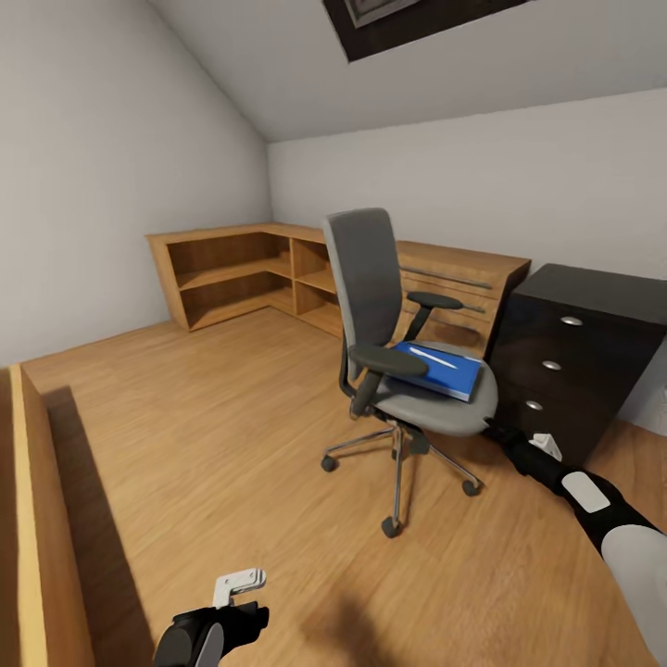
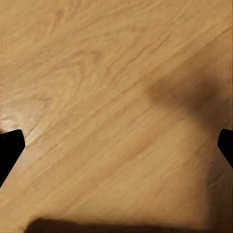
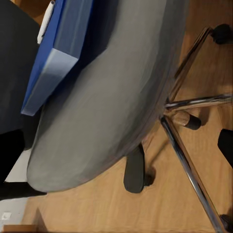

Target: In the bedroom, organize the workspace by keeping the computer under the desk, ensuring the monitor is on the desk, placing the keyboard on the desk next to the monitor, placing the mouse on the desk next to the keyboard, moving the folder from the swivel chair onto the desk next to the mouse, stacking the notebook on top of the folder with the pen on top of the notebook, and positioning the swivel chair next to the desk.

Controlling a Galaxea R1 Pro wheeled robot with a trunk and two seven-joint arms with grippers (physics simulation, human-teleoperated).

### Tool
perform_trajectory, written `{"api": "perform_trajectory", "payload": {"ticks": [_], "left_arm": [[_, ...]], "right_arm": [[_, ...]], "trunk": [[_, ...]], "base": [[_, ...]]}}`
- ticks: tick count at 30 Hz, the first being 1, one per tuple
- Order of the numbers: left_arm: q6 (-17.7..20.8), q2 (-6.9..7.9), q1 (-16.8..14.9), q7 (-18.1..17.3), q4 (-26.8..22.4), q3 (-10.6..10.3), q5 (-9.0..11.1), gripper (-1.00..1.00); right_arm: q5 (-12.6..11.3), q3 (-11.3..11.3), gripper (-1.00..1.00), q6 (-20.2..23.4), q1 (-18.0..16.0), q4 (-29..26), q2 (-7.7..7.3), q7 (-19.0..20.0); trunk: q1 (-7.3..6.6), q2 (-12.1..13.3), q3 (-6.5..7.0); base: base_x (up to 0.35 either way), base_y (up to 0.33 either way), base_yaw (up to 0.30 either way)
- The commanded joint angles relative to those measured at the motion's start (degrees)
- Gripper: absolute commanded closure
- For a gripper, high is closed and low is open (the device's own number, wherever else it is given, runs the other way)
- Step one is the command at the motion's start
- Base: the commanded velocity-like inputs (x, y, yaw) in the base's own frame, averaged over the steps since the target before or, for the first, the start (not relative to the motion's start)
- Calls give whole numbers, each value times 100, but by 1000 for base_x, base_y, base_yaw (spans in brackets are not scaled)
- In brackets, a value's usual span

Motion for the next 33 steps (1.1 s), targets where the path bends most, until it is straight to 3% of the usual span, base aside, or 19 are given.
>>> {"api": "perform_trajectory", "payload": {"ticks": [1,13,33], "left_arm": [[18,1,-1,52,-6,-6,60,-100],[18,2,0,56,-6,2,60,-100],[18,1,-3,61,-6,3,69,-100]], "right_arm": [[-30,-30,-100,52,-3,0,2,7],[-27,-30,-100,43,-3,5,71,10],[-8,-29,-100,8,-3,9,147,21]], "trunk": [[-4,-2,-5],[-4,-2,-5],[-4,-2,-5]], "base": [[-263,0,0],[-76,0,28],[-1,0,198]]}}
